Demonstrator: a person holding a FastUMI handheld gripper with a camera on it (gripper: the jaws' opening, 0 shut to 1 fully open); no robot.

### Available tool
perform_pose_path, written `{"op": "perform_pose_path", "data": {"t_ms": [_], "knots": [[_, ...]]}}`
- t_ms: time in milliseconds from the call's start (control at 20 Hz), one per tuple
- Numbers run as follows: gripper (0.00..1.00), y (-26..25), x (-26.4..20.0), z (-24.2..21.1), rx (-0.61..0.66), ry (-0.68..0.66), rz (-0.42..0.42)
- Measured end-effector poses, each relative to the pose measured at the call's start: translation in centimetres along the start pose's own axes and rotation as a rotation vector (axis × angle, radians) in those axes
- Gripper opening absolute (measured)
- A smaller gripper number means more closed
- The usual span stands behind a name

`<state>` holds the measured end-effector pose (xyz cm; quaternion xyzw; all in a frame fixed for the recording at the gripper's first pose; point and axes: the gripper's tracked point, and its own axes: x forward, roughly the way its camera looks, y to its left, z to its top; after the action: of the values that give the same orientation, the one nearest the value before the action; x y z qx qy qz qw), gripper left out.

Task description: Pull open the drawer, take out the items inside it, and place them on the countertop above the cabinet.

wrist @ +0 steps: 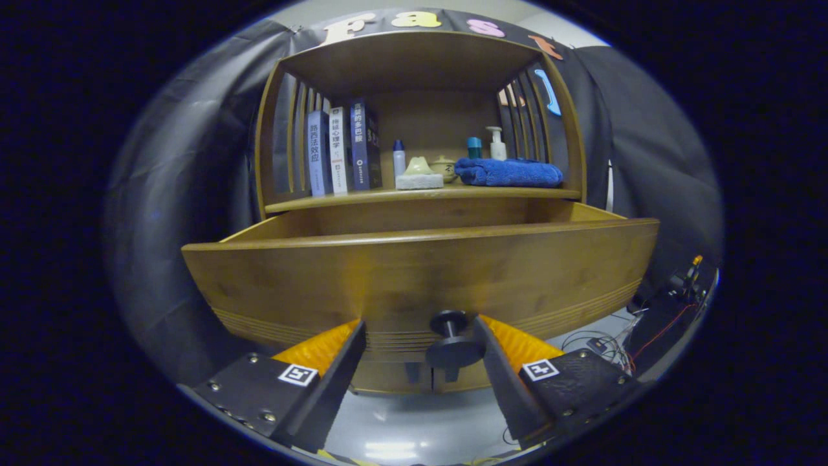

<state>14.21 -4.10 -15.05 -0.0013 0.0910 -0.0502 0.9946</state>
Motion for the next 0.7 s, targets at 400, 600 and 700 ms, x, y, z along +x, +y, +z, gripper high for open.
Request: {"op": "perform_pose_path", "data": {"t_ms": [400, 600, 700], "knots": [[1.0, 0.7, 5.8, 1.8, 0.019, -0.074, -0.013], [1.0, 0.9, 8.2, 2.4, 0.001, -0.134, -0.017], [0.99, 1.0, 9.6, 2.8, -0.001, -0.171, -0.017]]}}
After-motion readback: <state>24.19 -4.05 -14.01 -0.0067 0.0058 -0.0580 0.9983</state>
